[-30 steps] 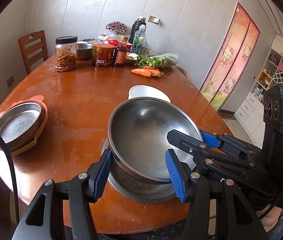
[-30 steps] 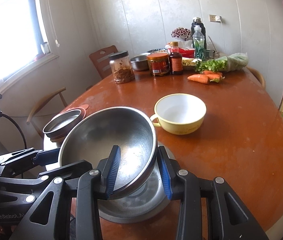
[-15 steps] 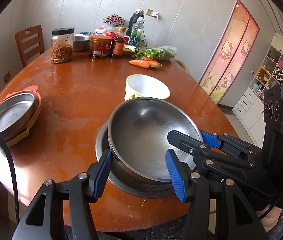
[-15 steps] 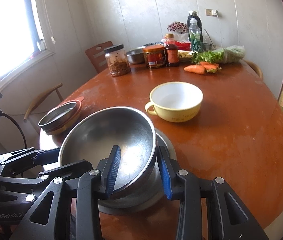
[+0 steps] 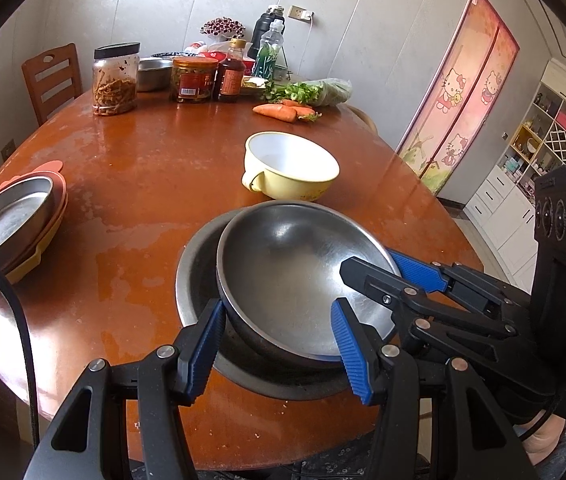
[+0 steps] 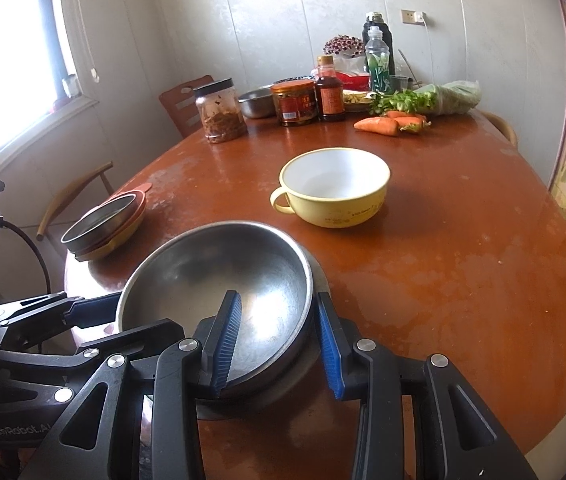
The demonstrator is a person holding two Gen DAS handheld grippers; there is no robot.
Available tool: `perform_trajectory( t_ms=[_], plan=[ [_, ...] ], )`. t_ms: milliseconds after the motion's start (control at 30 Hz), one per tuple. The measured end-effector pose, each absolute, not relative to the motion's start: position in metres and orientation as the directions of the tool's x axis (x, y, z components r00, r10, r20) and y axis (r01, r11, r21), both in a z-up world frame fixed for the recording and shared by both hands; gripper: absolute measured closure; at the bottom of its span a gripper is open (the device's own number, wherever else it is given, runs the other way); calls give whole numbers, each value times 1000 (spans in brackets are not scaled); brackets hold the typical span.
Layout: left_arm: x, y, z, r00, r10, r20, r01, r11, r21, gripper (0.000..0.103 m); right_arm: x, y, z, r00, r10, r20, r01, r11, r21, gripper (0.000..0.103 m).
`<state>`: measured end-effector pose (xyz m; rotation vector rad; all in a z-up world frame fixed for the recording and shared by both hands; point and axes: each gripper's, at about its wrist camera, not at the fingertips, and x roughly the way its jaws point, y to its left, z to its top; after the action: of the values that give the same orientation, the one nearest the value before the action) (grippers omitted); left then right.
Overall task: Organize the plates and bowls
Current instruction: 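Lower the mixing bowl into the steel basin and open the right gripper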
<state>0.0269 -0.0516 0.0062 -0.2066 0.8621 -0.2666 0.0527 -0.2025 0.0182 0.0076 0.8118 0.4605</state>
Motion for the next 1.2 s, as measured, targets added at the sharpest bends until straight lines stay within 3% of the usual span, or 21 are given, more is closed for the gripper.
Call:
perform_trajectory(
  t_ms=[1200],
  plan=[
    [27,-35,4,641,-345,-686,153,933,-326,48,53,-195,17,624,398,-673,-403,901,159,58]
  ],
)
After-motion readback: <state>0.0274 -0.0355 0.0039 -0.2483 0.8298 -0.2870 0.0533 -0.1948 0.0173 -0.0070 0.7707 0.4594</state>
